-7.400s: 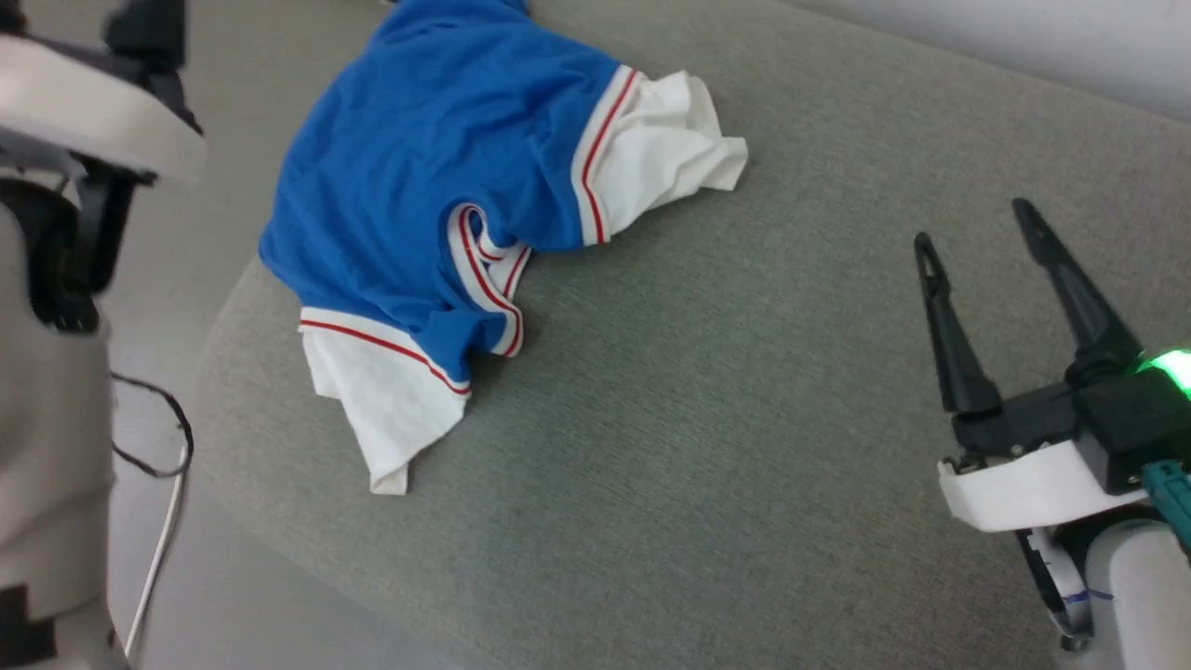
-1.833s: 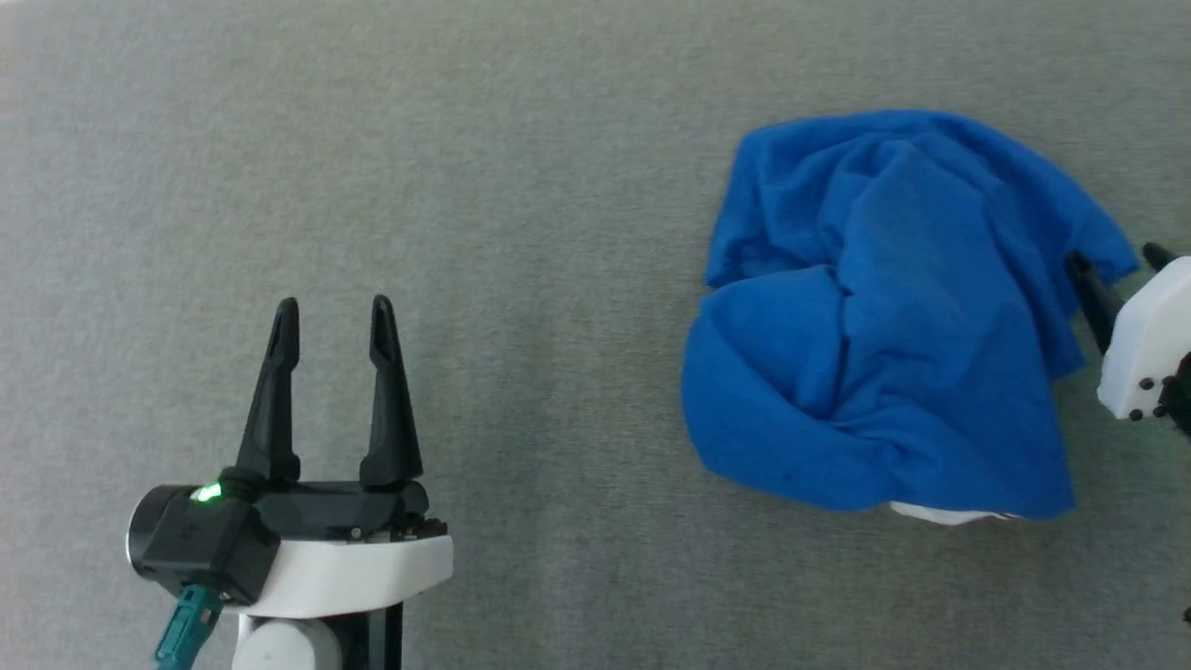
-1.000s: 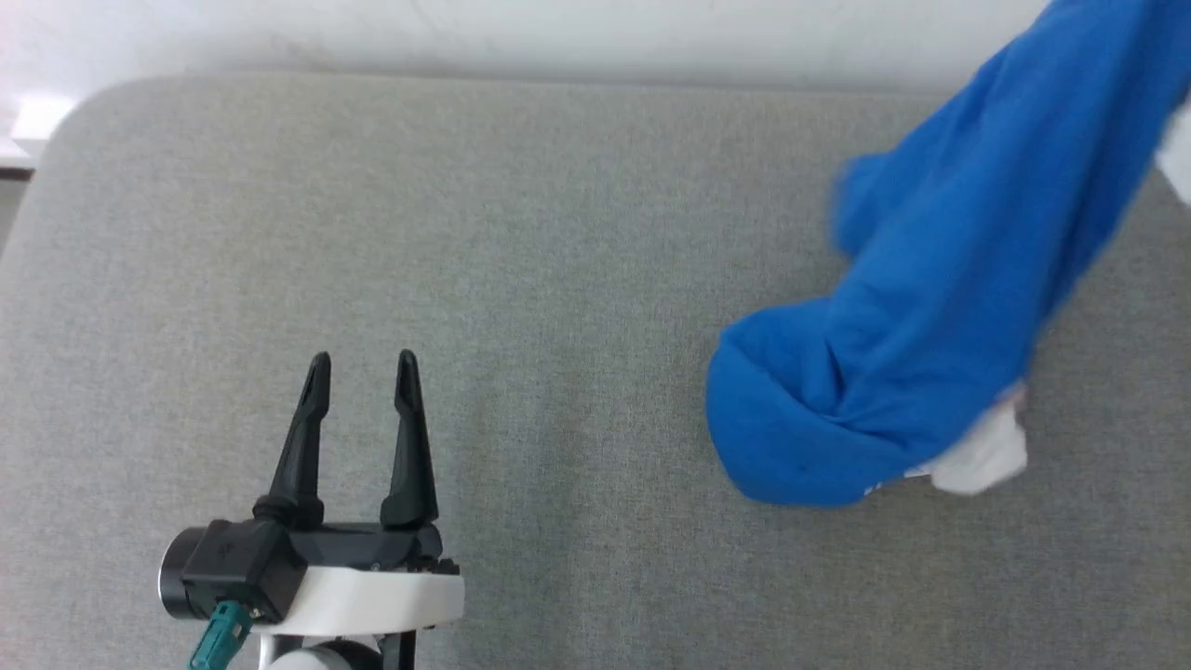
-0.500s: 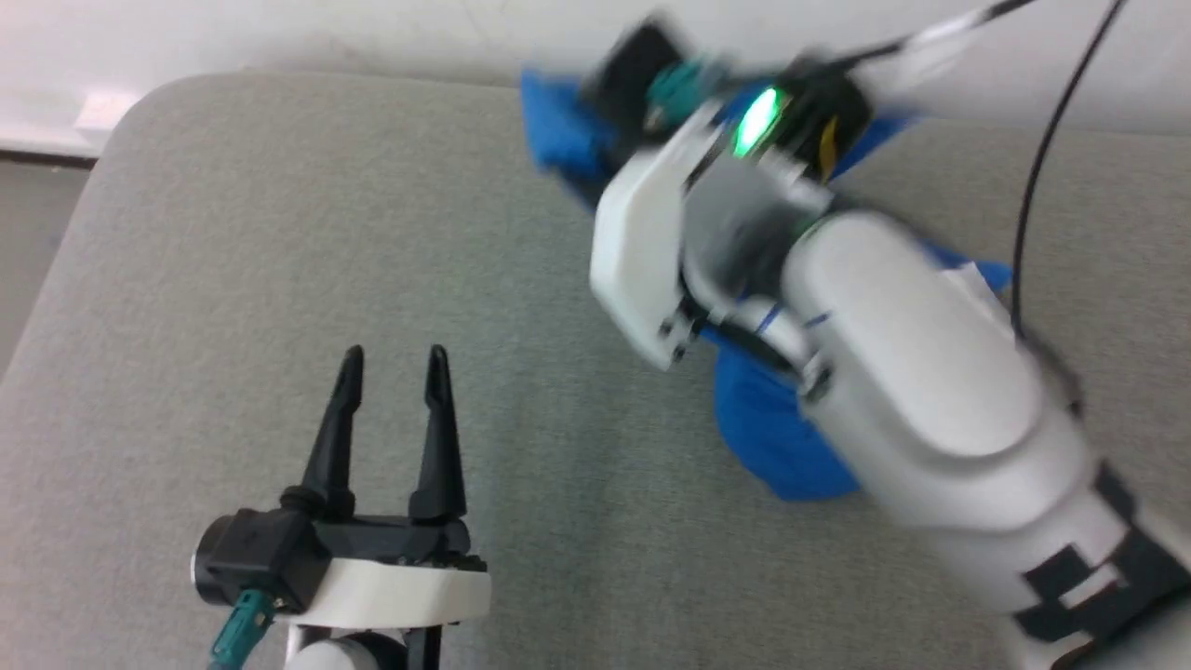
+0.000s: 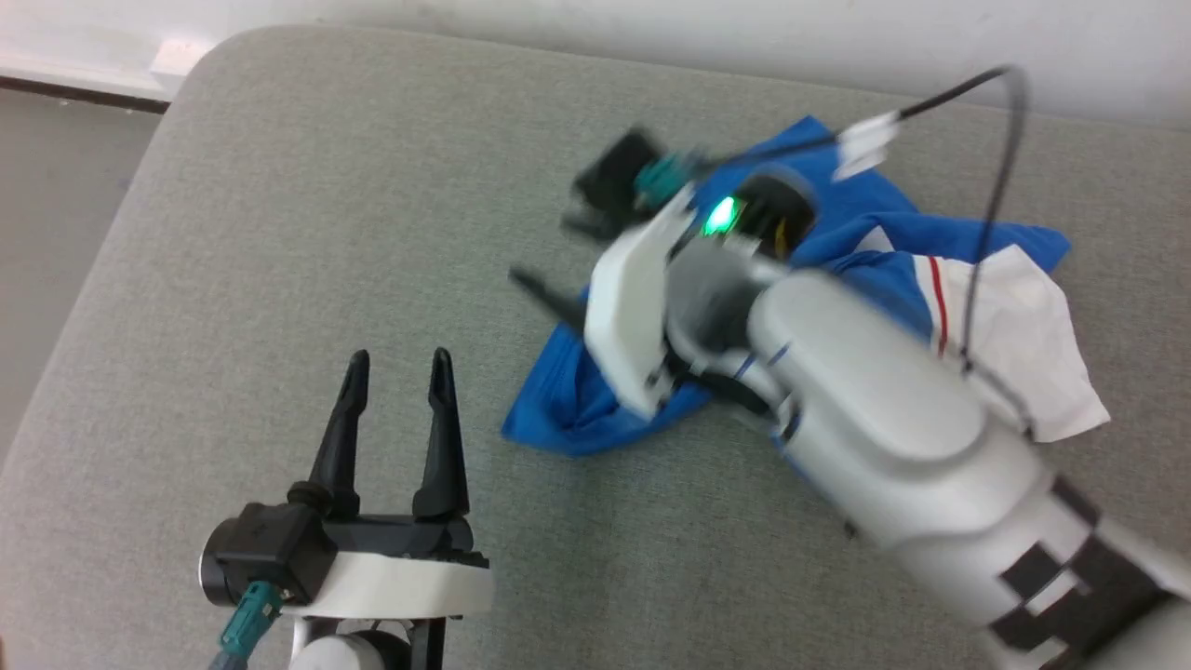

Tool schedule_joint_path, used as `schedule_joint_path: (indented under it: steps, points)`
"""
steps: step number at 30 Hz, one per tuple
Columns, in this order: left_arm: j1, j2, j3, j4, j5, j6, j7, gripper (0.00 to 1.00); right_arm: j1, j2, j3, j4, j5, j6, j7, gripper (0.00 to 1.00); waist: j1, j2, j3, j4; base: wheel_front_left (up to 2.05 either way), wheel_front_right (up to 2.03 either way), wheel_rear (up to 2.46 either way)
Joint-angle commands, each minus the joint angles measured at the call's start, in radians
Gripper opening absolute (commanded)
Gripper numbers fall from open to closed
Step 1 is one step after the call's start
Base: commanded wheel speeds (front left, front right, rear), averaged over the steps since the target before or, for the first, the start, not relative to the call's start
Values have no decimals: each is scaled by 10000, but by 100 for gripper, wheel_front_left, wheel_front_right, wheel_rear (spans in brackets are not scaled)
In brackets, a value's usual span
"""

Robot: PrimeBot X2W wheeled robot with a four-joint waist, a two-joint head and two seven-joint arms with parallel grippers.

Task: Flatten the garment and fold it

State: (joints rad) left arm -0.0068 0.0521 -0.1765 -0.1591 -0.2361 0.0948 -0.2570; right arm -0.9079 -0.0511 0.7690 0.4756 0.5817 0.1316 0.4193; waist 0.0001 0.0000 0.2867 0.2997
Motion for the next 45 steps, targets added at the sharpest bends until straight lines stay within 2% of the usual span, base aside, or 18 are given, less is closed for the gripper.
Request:
schedule_joint_path:
  steps: [1, 5, 8, 11, 14, 18, 23, 28, 34, 35, 36, 41, 45]
  points:
    - [-92, -18, 58, -29, 57, 66, -47, 100, -185, -143, -253, -42, -64, -9, -187, 100, -1, 0, -113, -211, 0, 0, 0]
    - [16, -18, 190, -155, 230, 53, -47, 100, -181, -1325, -1638, -598, -727, -9, -877, 100, -1, 0, -180, -446, 0, 0, 0]
    - [118, -18, 310, -303, 379, 26, -47, 100, 546, -2319, -2992, -1307, -1300, -9, -948, 100, -1, 0, -104, -604, 0, 0, 0]
    - [192, -18, 416, -428, 475, -31, -47, 100, 1798, -3021, -4262, -2370, -1537, -9, -438, 100, -1, 0, 73, -757, 0, 0, 0]
    - [229, -18, 514, -520, 533, -63, -47, 100, 3220, -3409, -5284, -3696, -1711, -9, 435, 100, -1, 0, 317, -956, 0, 0, 0]
    - [111, -18, 533, -588, 580, -134, -47, 100, 4905, -3575, -6309, -5130, -1950, -9, 1658, 100, -1, 0, 673, -1107, 0, 0, 0]
    - [-157, -18, 413, -635, 571, -155, -47, 100, 6456, -3685, -7189, -6032, -2275, -9, 2653, 100, -1, 0, 1055, -1048, 0, 0, 0]
    - [-312, -18, 353, -566, 598, -211, -47, 100, 7038, -3639, -7600, -5952, -2467, -9, 2660, 100, -1, 0, 1316, -914, 0, 0, 0]
    - [-403, -18, 408, -535, 626, -259, -47, 100, 7097, -3575, -7327, -5474, -2473, -9, 2625, 100, -1, 0, 1420, -817, 0, 0, 0]
    - [-407, -18, 421, -529, 637, -259, -47, 100, 7085, -3577, -7271, -5415, -2436, -9, 2657, 35, -1, 0, 1422, -821, 0, 0, 0]
    - [-410, -18, 428, -518, 650, -258, -47, 100, 7070, -3548, -7254, -5359, -2396, -9, 2676, 0, -1, 0, 1410, -827, 0, 0, 0]
    - [-341, -18, 460, -416, 666, -252, -47, 100, 6887, -3371, -7460, -5558, -2172, -9, 2484, 0, -1, 0, 1056, -931, 0, 0, 0]
    - [-228, -18, 580, -368, 710, -274, -47, 100, 6315, -3188, -7740, -6466, -2163, -9, 2026, 0, -1, 0, 542, -1037, 0, 0, 0]
